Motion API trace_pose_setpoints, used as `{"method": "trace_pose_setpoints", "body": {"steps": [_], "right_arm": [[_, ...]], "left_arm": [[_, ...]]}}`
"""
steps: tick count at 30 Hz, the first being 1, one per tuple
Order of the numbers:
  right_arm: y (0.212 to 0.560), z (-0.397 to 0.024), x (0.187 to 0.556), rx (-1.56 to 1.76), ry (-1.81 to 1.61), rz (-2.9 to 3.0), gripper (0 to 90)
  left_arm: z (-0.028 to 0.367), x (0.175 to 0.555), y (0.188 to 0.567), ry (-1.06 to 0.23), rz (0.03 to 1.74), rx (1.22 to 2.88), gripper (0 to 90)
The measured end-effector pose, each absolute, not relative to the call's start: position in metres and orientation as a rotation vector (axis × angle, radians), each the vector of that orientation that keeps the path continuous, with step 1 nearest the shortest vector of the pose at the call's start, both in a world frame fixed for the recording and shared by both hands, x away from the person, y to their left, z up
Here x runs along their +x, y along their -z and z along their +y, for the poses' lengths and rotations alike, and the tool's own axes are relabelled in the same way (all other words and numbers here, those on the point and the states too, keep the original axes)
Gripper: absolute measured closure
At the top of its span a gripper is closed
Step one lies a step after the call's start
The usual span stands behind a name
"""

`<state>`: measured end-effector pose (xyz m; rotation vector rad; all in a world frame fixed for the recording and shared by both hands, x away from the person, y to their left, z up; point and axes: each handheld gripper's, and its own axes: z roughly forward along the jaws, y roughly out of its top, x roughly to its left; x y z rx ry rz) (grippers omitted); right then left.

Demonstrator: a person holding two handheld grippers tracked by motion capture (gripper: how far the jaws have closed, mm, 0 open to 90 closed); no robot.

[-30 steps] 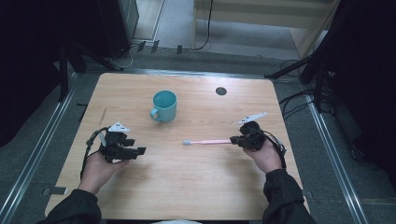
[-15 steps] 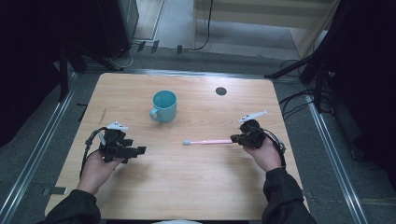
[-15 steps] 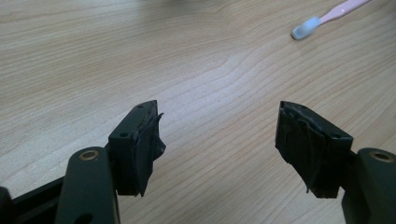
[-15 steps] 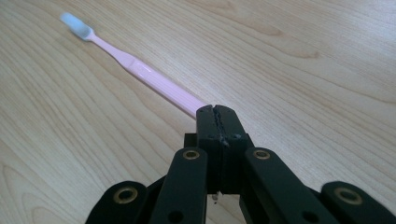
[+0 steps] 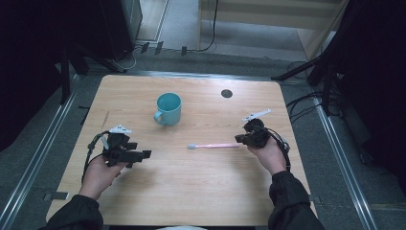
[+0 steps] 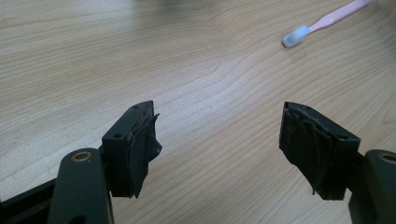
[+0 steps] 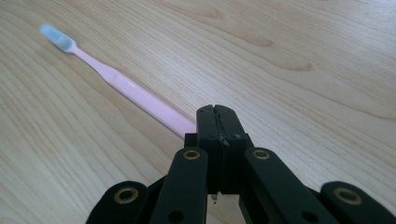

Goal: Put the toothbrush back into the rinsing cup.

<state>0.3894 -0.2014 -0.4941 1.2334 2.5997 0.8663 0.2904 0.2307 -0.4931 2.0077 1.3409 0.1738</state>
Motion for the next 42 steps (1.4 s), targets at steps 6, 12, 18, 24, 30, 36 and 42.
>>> {"method": "trace_pose_setpoints", "body": {"steps": [6,12,18,24,30,36,42], "right_arm": [[0.503,-0.199,0.400,1.253,-0.816,2.623,90.0],[0.508,-0.200,0.403,1.264,-0.786,2.636,90.0],[0.511,-0.202,0.404,1.271,-0.764,2.655,90.0],[0.511,-0.196,0.402,1.245,-0.745,2.677,90.0],[0.512,-0.191,0.399,1.217,-0.724,2.700,89.9],[0.513,-0.192,0.397,1.227,-0.717,2.709,89.9],[0.514,-0.193,0.394,1.229,-0.719,2.713,89.9]], "left_arm": [[0.231,0.290,0.494,-0.186,1.335,2.016,26.6],[0.231,0.290,0.494,-0.194,1.332,2.024,26.7],[0.230,0.290,0.495,-0.205,1.336,2.028,26.6],[0.231,0.291,0.495,-0.208,1.341,2.028,26.6],[0.231,0.291,0.495,-0.214,1.346,2.030,26.6],[0.230,0.292,0.495,-0.215,1.345,2.027,26.6],[0.228,0.295,0.495,-0.212,1.334,2.032,26.6]]}}
